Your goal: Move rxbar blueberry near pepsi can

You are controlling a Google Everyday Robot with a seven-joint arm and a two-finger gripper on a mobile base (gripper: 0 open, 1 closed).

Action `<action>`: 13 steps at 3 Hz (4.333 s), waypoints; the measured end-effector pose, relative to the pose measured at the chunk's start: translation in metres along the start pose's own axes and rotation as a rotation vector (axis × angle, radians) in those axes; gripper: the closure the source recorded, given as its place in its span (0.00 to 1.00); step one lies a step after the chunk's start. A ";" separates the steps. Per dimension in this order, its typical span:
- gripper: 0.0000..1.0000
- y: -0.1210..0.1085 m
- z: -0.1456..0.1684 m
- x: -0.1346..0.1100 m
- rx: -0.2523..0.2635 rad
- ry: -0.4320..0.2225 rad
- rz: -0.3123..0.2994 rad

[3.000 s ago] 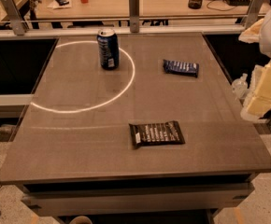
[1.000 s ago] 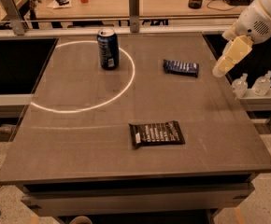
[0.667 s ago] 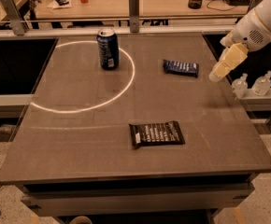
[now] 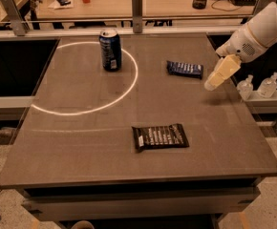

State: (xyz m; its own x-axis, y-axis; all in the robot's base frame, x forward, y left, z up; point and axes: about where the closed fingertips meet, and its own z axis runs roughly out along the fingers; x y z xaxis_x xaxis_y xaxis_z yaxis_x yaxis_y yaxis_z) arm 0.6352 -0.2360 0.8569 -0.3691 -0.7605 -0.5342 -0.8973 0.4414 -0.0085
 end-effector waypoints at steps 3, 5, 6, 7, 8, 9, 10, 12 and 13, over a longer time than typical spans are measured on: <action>0.00 -0.005 0.047 -0.020 -0.045 -0.058 -0.073; 0.00 -0.018 0.062 -0.036 -0.034 -0.075 -0.102; 0.17 -0.024 0.066 -0.038 -0.046 -0.074 -0.098; 0.40 -0.025 0.070 -0.034 -0.068 -0.063 -0.080; 0.64 -0.025 0.067 -0.035 -0.072 -0.060 -0.077; 0.88 -0.025 0.061 -0.039 -0.073 -0.060 -0.077; 1.00 -0.025 0.061 -0.039 -0.072 -0.060 -0.077; 1.00 -0.002 0.042 -0.077 -0.040 -0.228 -0.083; 1.00 0.011 0.053 -0.084 -0.029 -0.300 -0.078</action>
Offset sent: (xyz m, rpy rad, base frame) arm 0.0199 0.0352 -0.0280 0.0565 -0.0375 0.1015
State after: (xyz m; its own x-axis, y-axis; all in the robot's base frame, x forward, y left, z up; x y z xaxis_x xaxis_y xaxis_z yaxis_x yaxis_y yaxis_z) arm 0.6686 -0.1421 0.8569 -0.2150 -0.6147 -0.7588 -0.9282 0.3703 -0.0370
